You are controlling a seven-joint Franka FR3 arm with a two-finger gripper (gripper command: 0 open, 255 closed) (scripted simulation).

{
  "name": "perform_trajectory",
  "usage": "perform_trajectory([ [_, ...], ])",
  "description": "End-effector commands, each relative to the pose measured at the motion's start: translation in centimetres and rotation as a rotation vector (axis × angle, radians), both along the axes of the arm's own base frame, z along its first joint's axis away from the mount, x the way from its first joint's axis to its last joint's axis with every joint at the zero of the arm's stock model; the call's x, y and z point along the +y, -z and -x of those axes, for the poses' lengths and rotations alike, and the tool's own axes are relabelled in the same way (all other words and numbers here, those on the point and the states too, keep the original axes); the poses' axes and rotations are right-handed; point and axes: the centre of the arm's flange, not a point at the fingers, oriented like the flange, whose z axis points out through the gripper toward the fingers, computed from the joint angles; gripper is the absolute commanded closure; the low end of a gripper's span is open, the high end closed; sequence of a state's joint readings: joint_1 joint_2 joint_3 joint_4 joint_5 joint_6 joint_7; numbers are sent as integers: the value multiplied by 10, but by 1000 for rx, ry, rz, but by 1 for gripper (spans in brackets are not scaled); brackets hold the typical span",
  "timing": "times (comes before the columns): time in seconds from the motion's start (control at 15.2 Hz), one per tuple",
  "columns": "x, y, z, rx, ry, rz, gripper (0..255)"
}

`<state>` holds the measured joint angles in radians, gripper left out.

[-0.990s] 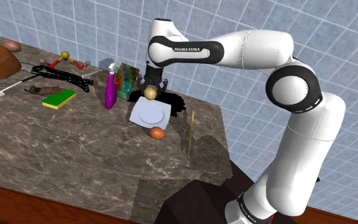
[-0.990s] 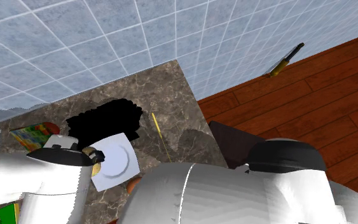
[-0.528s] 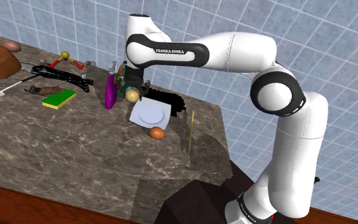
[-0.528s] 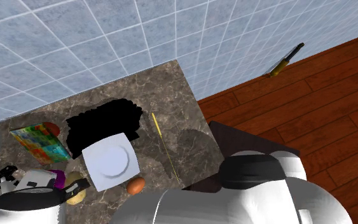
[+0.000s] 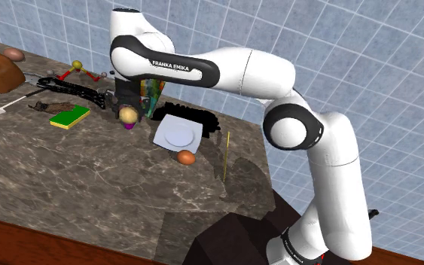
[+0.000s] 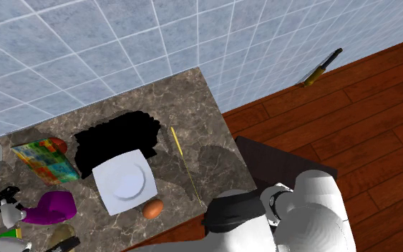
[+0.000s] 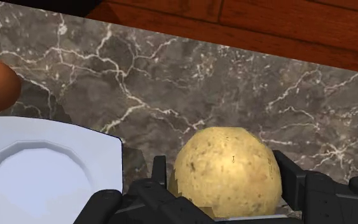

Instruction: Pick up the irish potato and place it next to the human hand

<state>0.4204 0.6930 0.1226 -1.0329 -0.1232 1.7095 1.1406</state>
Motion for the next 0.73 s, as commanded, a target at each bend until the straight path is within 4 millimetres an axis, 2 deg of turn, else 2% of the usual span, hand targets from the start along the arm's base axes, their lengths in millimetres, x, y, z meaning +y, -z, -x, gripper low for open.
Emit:
perform_trajectory([
  [0.0,28,0,-1,0,1,0,255],
  [0.13,49,0,-3,0,1,0,255],
  [0.66,49,42,-3,0,1,0,255],
])
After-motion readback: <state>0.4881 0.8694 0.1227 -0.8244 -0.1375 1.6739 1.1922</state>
